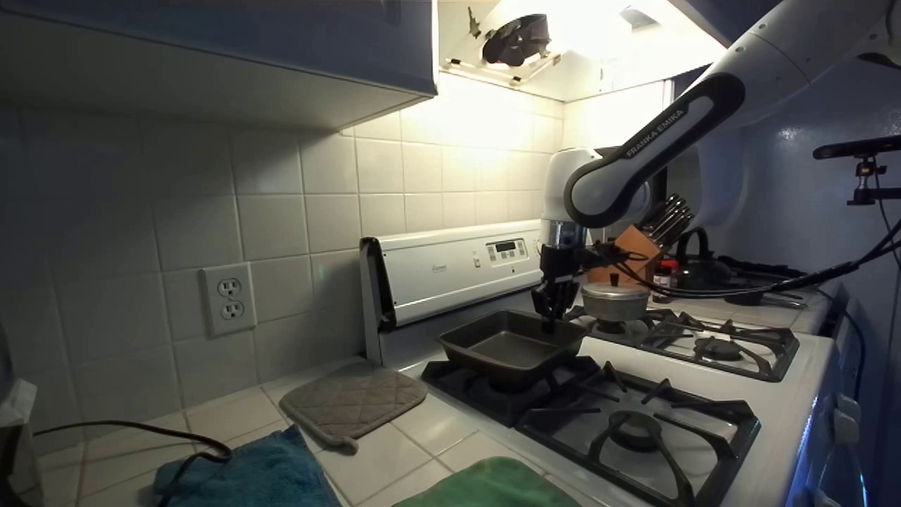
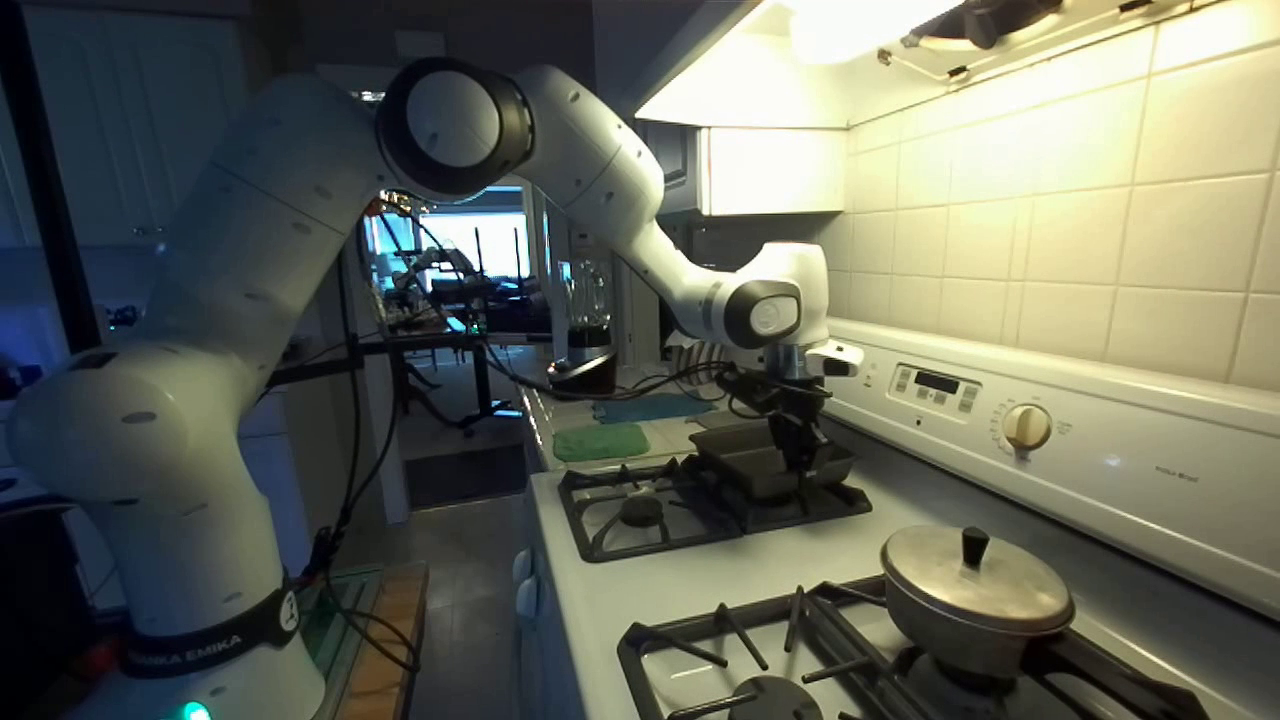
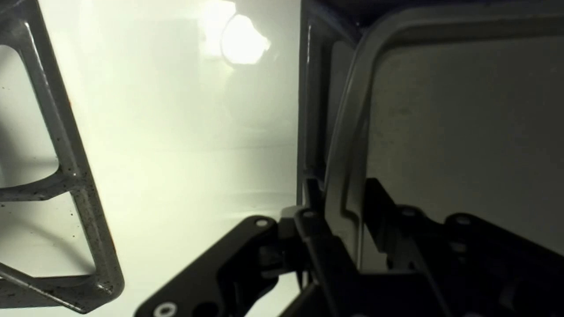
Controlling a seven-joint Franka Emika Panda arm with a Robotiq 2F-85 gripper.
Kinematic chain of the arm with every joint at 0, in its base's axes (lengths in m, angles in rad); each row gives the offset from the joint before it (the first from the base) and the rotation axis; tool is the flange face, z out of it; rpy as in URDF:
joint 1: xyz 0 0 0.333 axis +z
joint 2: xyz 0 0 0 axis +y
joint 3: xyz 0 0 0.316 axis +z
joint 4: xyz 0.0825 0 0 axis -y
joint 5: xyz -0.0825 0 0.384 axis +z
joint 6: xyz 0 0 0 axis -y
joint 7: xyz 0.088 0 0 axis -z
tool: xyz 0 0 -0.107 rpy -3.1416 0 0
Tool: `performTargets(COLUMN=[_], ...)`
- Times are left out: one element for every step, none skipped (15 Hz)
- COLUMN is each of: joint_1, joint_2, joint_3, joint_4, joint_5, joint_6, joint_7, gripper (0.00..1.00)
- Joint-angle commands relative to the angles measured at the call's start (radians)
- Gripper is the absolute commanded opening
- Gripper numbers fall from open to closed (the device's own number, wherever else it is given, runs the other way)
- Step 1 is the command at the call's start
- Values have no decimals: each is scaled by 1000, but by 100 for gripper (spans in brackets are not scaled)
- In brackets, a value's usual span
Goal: Move the baking pan backwards
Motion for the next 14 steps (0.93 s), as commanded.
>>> performTargets(joint_1=[21, 19, 18, 18, 17, 18, 18, 19, 19, 19, 20, 21, 22, 22], joint_2=[37, 36, 35, 35, 35, 35, 35, 39, 43, 46, 49, 50, 49, 47], joint_3=[-17, -15, -13, -13, -13, -14, -14, -14, -15, -15, -15, -15, -16, -16], joint_4=[43, 41, 40, 39, 39, 40, 40, 39, 39, 40, 39, 38, 36, 34], joint_5=[-25, -22, -22, -22, -21, -22, -22, -23, -22, -23, -23, -22, -24, -24], joint_6=[-33, -35, -35, -35, -36, -37, -38, -41, -43, -44, -45, -45, -44, -43], joint_7=[41, 40, 35, 35, 35, 35, 36, 37, 37, 36, 36, 37, 37, 36], gripper=[7, 7, 7, 24, 34, 33, 37, 35, 36, 55, 59, 67, 73, 81])
